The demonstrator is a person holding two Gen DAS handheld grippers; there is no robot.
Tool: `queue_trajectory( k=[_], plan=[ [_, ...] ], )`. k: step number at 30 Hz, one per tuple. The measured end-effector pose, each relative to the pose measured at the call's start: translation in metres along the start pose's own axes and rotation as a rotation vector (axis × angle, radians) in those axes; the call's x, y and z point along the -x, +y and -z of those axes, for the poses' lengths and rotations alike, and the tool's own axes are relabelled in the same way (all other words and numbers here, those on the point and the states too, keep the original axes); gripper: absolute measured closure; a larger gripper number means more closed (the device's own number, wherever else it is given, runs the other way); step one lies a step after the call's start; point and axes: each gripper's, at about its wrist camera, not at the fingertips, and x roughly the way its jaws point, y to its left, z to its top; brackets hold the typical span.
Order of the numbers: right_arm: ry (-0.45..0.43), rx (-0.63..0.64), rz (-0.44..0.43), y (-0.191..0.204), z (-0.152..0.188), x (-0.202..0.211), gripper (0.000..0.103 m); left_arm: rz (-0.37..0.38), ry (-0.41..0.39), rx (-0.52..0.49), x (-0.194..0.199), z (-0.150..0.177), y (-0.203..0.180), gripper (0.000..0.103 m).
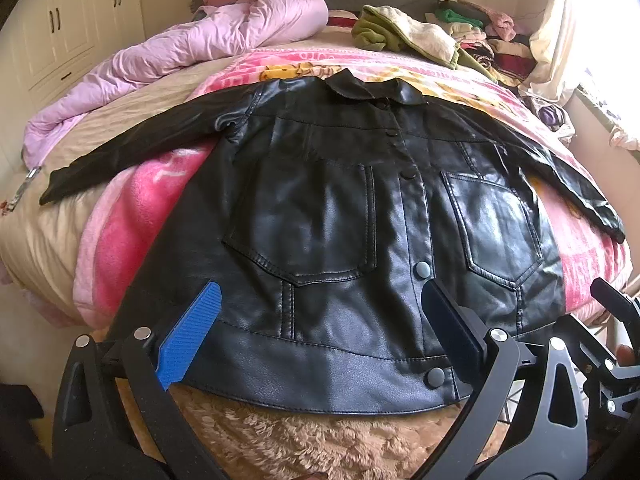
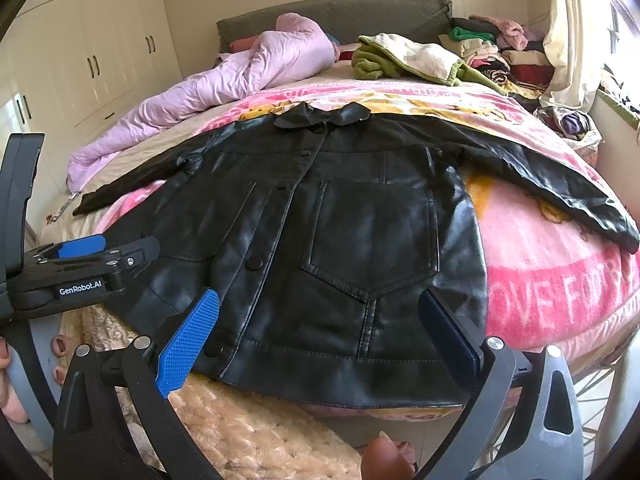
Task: Fold large clothes
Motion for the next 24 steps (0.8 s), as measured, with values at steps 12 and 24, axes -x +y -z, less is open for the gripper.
queue_trajectory(
  k=[12,24],
  plan=[
    [-0.004,-0.005,-0.008,-0.001,-0.001,0.001,0.004,0.0,-0.004,0.0,0.0,0.001,0.0,0.009],
    [-0.009,-0.008,-0.036,-0.001,-0.009,0.002,0.004,-0.002,-0.027,-0.002,0.002,-0.011,-0.001,0.009]
  ],
)
